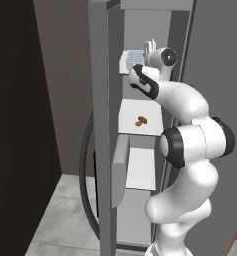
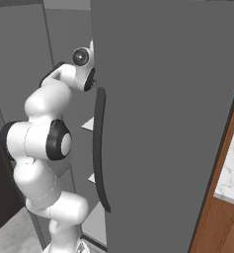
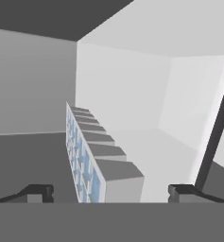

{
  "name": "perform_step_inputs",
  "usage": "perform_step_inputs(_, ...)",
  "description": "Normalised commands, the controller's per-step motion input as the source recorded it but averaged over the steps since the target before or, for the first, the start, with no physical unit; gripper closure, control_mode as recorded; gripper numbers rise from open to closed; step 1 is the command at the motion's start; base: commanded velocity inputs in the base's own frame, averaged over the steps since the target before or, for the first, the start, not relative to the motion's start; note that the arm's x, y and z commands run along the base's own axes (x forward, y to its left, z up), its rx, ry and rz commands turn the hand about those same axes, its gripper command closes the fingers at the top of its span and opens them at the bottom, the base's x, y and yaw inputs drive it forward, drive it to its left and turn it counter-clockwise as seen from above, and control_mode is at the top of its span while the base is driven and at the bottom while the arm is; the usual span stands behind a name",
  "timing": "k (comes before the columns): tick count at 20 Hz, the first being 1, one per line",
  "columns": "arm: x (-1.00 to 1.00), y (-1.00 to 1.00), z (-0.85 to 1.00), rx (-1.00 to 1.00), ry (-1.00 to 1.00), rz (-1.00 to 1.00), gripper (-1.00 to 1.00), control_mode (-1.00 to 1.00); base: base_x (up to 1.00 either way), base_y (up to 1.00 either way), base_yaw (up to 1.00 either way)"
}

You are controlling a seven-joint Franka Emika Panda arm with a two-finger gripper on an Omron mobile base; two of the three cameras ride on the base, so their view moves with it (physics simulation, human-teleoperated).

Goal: Open the freezer door, pick up the ice cube tray from the freezer, and place it on the dining counter.

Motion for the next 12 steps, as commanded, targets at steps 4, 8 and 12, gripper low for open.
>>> perform_step_inputs(4, 0.07, 0.16, 0.0, 0.0, 0.0, 0.0, -1.0, -1.0, 0.0, 0.0, 0.0)
perform_step_inputs(8, 0.12, 0.1, -0.04, 0.0, 0.0, 0.0, -1.0, -1.0, 0.0, 0.0, 0.0)
perform_step_inputs(12, 0.15, 0.03, -0.01, 0.0, 0.0, 0.0, -1.0, -1.0, 0.0, 0.0, 0.0)
